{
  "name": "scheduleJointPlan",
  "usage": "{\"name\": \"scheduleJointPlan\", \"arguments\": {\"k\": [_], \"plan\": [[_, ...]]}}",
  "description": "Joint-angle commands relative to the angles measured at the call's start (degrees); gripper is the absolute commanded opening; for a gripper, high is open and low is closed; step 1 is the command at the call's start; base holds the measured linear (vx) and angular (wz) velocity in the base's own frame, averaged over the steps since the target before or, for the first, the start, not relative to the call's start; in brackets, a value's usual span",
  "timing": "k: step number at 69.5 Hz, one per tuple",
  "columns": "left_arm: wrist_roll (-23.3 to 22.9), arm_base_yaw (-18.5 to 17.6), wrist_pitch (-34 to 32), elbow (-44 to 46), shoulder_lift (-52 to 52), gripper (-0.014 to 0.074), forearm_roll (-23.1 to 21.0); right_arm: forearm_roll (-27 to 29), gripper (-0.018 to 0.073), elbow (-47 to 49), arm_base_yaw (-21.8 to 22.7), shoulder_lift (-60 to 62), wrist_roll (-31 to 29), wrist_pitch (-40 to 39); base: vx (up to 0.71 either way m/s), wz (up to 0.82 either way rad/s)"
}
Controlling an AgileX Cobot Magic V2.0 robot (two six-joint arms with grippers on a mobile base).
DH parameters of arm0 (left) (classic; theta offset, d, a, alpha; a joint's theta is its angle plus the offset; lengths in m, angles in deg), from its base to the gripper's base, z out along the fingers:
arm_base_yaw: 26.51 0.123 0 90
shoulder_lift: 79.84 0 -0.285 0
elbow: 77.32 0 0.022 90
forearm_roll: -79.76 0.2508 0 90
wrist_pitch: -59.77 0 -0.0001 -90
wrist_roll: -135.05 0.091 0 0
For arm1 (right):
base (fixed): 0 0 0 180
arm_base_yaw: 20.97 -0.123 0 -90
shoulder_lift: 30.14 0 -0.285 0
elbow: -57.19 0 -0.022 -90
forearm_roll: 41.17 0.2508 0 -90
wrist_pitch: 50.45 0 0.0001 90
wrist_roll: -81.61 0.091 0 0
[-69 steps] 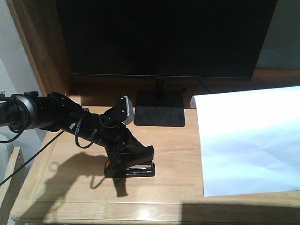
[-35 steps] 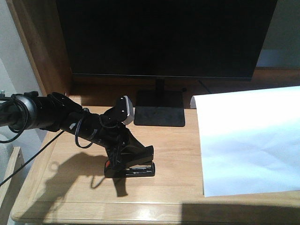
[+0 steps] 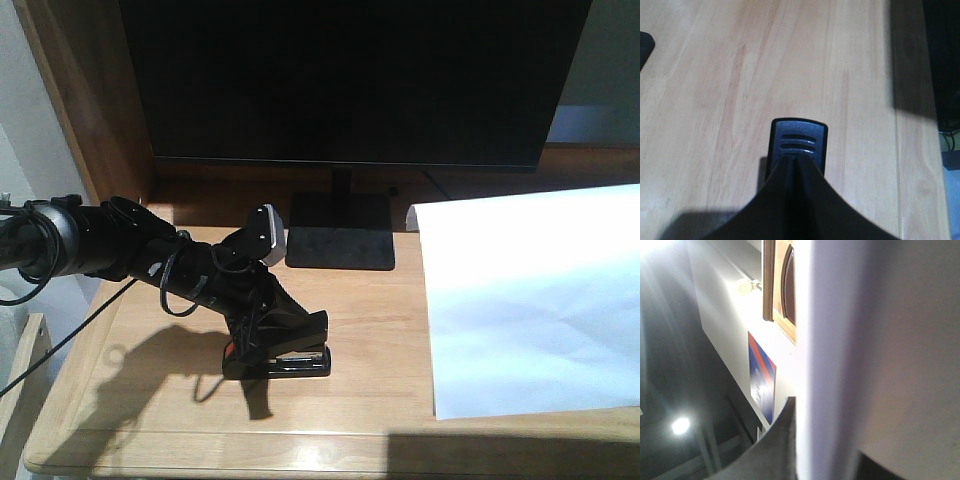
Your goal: Grab stapler and paper to desk for stapling
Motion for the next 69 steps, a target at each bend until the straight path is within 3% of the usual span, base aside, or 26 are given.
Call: {"name": "scheduleJointPlan", "arguments": {"k": [1,69], "plan": [[-0.39,-0.2,1.82,1.29,3.03,-0.0006,-2.83,0.59,-0.0006,1.51,0.27,-0.5,-0.48,-2.52,0.0,0.0],[-0.39,-0.2,1.82,1.29,3.03,-0.0006,-2.83,-0.26,-0.0006,4.66,0.27,-5.06,-1.03,0.54,0.0,0.0]]}}
